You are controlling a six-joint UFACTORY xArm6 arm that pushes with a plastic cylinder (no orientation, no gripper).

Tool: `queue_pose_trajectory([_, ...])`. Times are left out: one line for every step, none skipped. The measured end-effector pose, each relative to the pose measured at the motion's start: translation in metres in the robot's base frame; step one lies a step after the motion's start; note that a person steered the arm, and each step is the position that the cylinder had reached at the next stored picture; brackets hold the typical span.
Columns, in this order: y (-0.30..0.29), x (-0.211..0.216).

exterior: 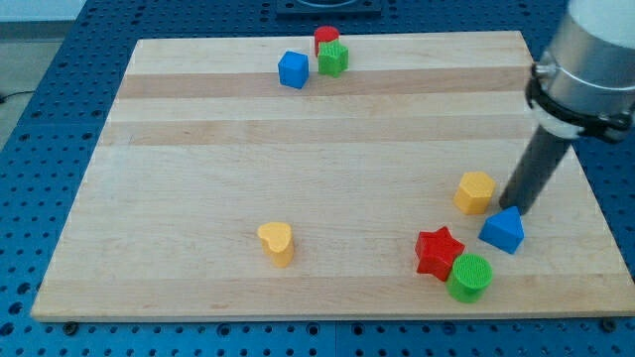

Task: Drag the yellow hexagon to the left of the blue cube

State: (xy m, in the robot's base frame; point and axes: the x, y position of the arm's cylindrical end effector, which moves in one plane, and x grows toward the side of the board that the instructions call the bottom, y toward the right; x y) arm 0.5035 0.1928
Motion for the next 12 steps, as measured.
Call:
queue_pose_trajectory([-0.048,-0.010])
queue_pose_trajectory([-0.100,-0.010])
queue_pose_trajectory([-0.169,-0.042])
queue_pose_trajectory([-0.253,-0.073])
queue_pose_trajectory([-0.301,-0.067])
queue_pose_trajectory([-0.332,-0.083])
queue_pose_trajectory([-0.355,-0.115])
queue_pose_trajectory([-0.347,-0.161])
queue_pose_trajectory([-0.342,-0.202])
queue_pose_trajectory([-0.338,-0.221])
queue_pose_trajectory([-0.321,-0.227])
queue_pose_trajectory([-0.307,-0.228])
